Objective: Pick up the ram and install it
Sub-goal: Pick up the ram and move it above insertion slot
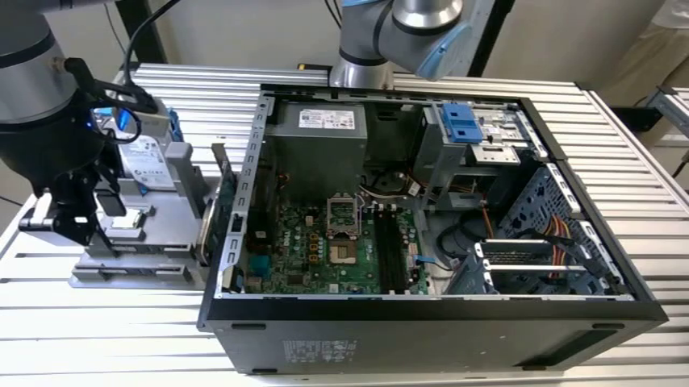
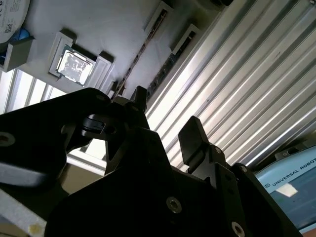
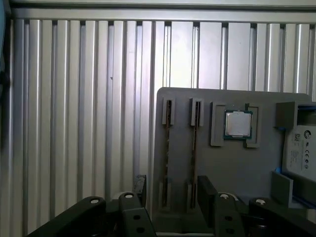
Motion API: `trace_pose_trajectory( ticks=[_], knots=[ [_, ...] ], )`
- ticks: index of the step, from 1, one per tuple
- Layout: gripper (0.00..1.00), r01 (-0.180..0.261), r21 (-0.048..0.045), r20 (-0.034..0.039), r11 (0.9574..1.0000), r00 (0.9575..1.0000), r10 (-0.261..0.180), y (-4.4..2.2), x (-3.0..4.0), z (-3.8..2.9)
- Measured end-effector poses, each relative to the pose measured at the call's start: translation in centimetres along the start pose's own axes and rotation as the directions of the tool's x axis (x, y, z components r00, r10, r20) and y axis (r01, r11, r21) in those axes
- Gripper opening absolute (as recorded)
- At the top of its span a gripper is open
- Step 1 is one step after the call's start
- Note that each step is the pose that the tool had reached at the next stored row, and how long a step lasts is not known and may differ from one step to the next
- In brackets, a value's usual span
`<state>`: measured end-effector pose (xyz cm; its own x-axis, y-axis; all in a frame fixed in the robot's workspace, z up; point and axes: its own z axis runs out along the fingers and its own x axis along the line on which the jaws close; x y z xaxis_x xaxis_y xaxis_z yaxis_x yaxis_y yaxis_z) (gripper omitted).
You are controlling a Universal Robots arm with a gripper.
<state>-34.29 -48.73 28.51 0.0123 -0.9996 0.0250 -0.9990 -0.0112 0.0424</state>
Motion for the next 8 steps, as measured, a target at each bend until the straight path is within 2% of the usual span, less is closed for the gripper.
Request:
trace_pose_trajectory(
  ticks=[8],
  knots=[
    [1.00,0.000,0.0000,-0.0003,1.0000,1.0000,0.000,-0.02,-0.02,0.49]
  ],
)
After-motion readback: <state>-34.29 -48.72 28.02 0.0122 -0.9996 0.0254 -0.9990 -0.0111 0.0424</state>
